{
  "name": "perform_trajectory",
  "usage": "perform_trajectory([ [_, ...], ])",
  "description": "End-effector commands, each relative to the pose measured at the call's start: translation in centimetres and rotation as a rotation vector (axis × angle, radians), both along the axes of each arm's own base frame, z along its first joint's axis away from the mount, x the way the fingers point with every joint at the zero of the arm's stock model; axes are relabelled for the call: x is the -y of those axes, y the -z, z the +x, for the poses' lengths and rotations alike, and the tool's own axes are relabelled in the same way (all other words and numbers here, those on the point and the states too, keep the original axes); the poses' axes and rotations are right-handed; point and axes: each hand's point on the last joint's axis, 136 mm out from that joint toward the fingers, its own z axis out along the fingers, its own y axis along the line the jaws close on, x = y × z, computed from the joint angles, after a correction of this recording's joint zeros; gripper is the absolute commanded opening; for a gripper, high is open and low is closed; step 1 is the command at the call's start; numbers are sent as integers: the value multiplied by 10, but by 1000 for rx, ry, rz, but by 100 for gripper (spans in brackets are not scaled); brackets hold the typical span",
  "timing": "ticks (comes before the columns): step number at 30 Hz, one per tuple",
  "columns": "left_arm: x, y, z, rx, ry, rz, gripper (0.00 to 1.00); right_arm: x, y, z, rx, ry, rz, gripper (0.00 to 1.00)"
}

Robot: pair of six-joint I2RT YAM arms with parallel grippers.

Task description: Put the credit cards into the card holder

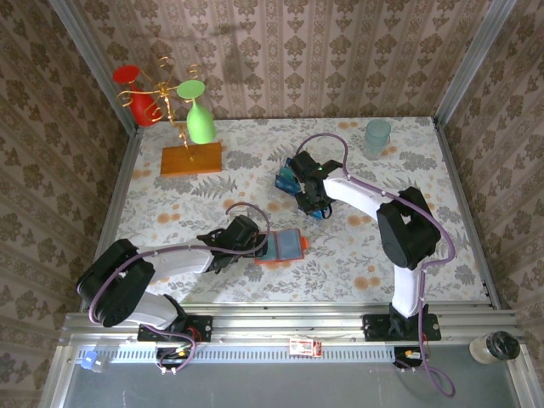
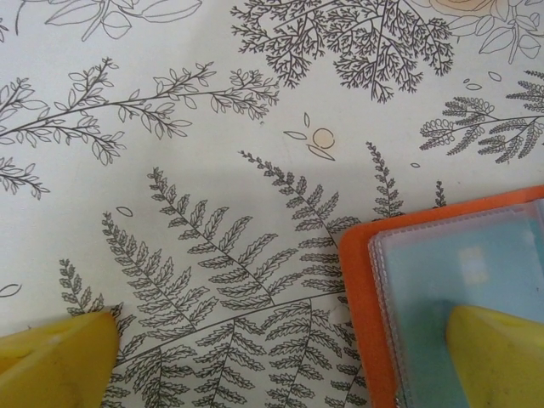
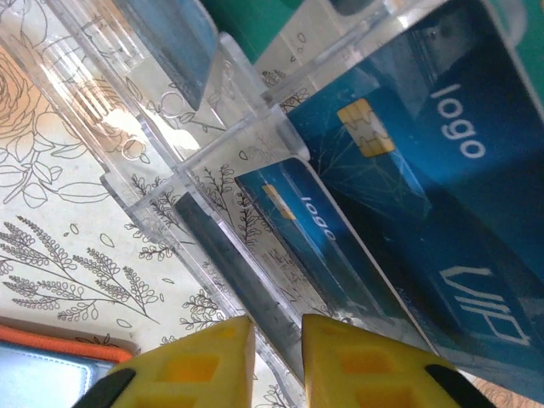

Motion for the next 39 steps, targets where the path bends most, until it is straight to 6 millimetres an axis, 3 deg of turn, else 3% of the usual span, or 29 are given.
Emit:
perform_trajectory([
  [1, -1, 0, 1, -1, 16, 11, 100, -1, -3, 0, -4, -21, -23, 15],
  [10, -2, -5, 0, 5, 19, 4, 100, -9, -22, 4, 33, -82, 13, 2],
  [16, -3, -12, 0, 19, 14, -7, 100, -20, -54, 0, 88, -95, 88, 0],
  [20, -3, -16, 0, 23, 12, -17, 100, -33, -75, -11, 121, -91, 185, 0],
  [25, -4, -19, 0, 26, 6, -22, 100, -57, -85, -34, 93, -28, 434, 0],
  [33, -10, -24, 0, 39, -20, -26, 100, -87, -68, -72, -10, 99, 786, 0],
  [39, -13, -29, 1, 50, -30, -29, 100, -102, -41, -92, -88, 145, 869, 0],
])
